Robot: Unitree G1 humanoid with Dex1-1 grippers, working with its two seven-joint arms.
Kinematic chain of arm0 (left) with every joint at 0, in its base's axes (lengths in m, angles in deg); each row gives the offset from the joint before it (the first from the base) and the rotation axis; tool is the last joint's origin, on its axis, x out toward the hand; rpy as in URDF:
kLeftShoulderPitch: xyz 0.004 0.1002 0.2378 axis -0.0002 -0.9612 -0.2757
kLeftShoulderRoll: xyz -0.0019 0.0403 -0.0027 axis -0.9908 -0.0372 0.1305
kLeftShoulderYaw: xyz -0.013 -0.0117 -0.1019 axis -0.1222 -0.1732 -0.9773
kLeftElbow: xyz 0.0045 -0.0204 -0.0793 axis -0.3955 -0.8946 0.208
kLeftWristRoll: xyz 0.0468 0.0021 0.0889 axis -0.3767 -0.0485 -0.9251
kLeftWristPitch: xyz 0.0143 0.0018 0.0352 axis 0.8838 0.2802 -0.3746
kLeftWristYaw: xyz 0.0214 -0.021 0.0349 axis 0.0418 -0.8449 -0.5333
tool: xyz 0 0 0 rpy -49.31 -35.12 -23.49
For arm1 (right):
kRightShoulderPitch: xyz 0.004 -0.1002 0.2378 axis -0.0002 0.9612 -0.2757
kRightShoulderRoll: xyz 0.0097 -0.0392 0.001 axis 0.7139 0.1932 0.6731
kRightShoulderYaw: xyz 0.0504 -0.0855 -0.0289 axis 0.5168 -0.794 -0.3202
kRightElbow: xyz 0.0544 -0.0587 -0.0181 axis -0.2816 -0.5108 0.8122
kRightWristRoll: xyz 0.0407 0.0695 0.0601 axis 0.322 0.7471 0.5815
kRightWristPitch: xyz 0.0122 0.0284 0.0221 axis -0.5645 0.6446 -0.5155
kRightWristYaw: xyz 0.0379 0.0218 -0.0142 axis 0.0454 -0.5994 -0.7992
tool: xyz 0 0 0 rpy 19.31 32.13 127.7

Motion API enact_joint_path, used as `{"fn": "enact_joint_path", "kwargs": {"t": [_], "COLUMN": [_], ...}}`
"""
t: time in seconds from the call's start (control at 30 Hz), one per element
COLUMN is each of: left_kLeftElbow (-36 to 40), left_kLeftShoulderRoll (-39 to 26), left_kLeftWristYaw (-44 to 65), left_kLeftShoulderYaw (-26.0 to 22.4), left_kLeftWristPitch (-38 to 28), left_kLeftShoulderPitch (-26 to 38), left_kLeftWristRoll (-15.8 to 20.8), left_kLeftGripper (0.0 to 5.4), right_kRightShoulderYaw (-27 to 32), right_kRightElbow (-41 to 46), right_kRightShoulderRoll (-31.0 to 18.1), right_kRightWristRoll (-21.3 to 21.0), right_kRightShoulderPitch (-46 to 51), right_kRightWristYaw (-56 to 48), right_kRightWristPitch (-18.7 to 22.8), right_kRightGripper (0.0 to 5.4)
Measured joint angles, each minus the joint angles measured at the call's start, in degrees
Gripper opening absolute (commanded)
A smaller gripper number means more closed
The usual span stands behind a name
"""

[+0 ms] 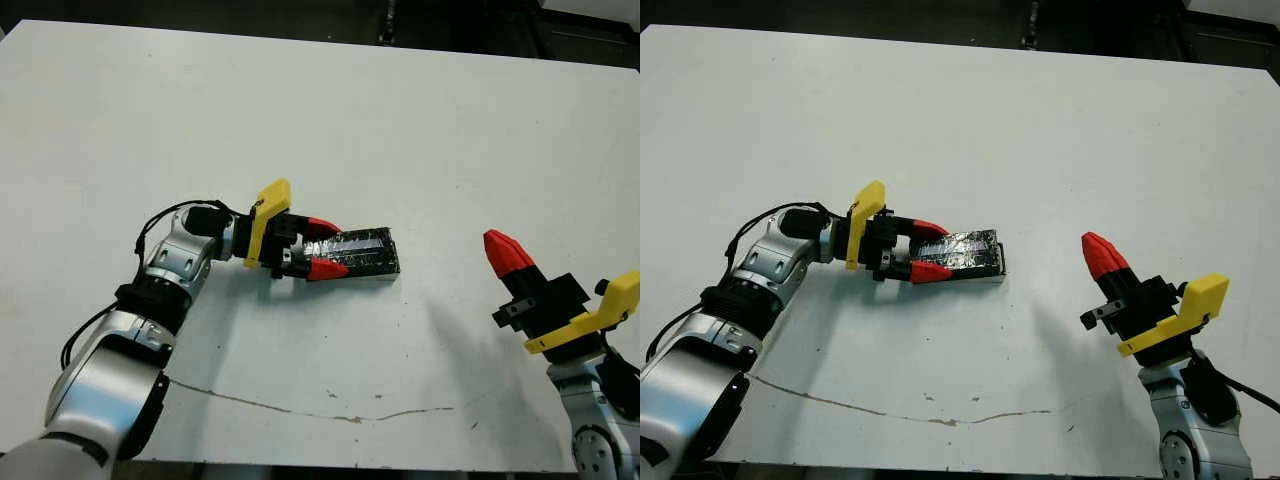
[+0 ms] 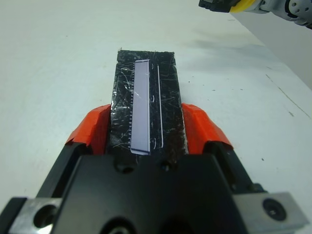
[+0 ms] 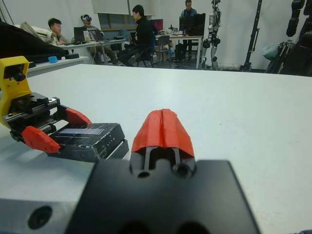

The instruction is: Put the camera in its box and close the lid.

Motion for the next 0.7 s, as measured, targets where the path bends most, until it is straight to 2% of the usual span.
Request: {"fn": "enact_joint_path", "kwargs": {"t": [0.43, 0.6, 0.7], "left_kLeftElbow": [-7.2, -8.4, -8.3], "left_kLeftShoulderRoll": [3.3, 4.5, 5.1], "left_kLeftWristYaw": [0.4, -1.8, -3.7], "left_kLeftShoulderYaw": [1.2, 3.0, 5.2], "left_kLeftWristPitch": [-4.2, -4.7, -2.7], "left_kLeftShoulderPitch": [4.0, 5.4, 6.6], "left_kLeftWristRoll": [-2.3, -5.0, -7.6], "left_kLeftGripper": [3.15, 3.15, 3.15], "right_kRightShoulderYaw": [0.0, 0.0, 0.0], "right_kRightElbow": [0.0, 0.0, 0.0], "right_kRightShoulderRoll": [0.1, 0.1, 0.1], "right_kRightWristRoll": [0.0, 0.0, 0.0], "right_kRightShoulderPitch": [0.0, 0.0, 0.0], "right_kRightWristYaw": [0.3, 0.3, 0.3], "right_kRightWristPitch": [0.0, 0.0, 0.0], "right_kRightGripper": [0.00, 0.00, 0.00]}}
